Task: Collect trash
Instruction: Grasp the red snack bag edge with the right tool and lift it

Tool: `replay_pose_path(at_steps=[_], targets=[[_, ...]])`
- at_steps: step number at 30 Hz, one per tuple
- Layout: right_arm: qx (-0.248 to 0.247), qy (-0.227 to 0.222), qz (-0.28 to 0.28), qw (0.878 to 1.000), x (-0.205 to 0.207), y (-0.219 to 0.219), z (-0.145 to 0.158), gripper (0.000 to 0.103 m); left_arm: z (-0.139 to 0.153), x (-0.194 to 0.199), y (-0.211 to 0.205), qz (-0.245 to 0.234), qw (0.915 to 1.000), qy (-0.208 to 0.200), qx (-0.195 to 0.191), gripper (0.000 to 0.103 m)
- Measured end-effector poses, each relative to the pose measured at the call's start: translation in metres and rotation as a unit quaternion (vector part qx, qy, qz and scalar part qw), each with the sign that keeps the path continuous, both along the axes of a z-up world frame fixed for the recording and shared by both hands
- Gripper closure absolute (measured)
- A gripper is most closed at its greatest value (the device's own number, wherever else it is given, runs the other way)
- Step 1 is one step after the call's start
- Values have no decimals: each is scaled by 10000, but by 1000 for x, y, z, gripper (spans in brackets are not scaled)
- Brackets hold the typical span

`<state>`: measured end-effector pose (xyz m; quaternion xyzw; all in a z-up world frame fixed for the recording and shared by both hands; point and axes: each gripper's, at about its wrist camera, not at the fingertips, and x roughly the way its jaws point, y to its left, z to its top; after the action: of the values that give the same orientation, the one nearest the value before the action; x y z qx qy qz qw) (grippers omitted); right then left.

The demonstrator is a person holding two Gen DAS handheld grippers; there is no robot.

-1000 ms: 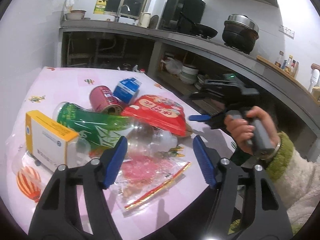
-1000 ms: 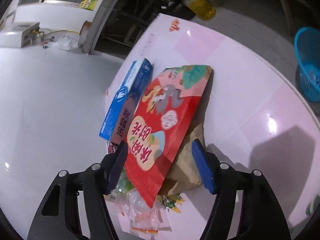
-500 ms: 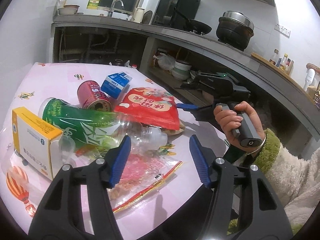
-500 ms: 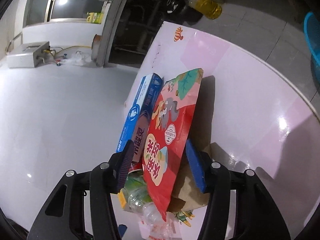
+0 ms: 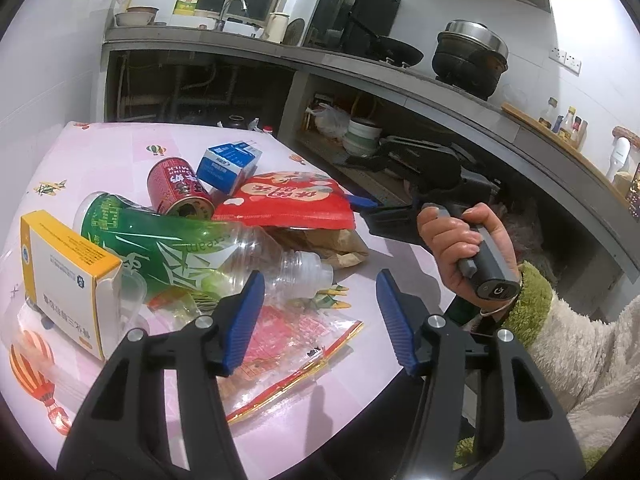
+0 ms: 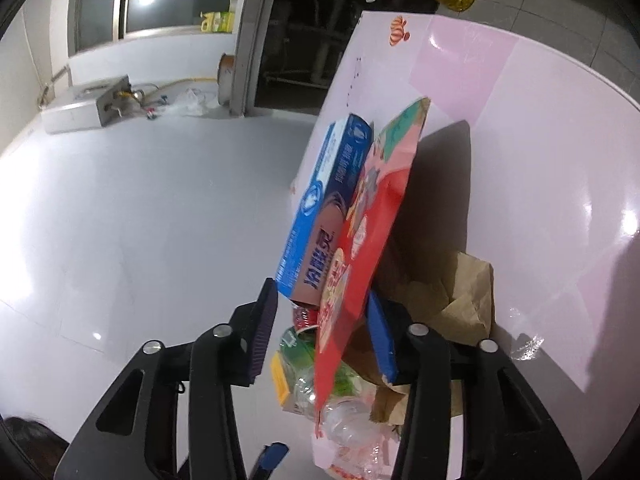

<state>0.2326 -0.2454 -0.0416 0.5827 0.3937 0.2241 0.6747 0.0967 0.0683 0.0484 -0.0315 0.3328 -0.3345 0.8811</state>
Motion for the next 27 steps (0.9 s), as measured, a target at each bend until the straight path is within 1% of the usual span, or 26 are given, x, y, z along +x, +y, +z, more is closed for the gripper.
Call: replay_pose_path(at_steps=[3,5,7,10,12,14,19,22,27], targets=[[-258,74,83,9996,6,9,2,75,1,-1,-2,3,10000,-4,21,49],[-395,89,156,9991,11,15,4,89,1,-2,-4,11,10000,7,25,50],[-497,90,182,9986,14,19,5,97,1,-2,-4,21,10000,9,31,50],[-389,-73,117,9991,13,16,12,99,1,-3,-4,38,10000,2,47,50],[-246,-195,23,9995,8,9,17,100,1,-4,-4,42,10000,3,47,51],[-227,-321,-111,9992,1,-5,26,100,1,-3,-3,40,10000,11,33,51],[-443,-508,-410,9969,-29,-42,43,100,3,2,-11,-26,10000,59,10,51],[-591,-509,-564,9954,-52,-63,46,100,6,8,-20,-66,9999,66,47,51],[-802,-461,-724,9931,-90,-85,42,100,18,20,-50,-335,9986,-140,380,51]])
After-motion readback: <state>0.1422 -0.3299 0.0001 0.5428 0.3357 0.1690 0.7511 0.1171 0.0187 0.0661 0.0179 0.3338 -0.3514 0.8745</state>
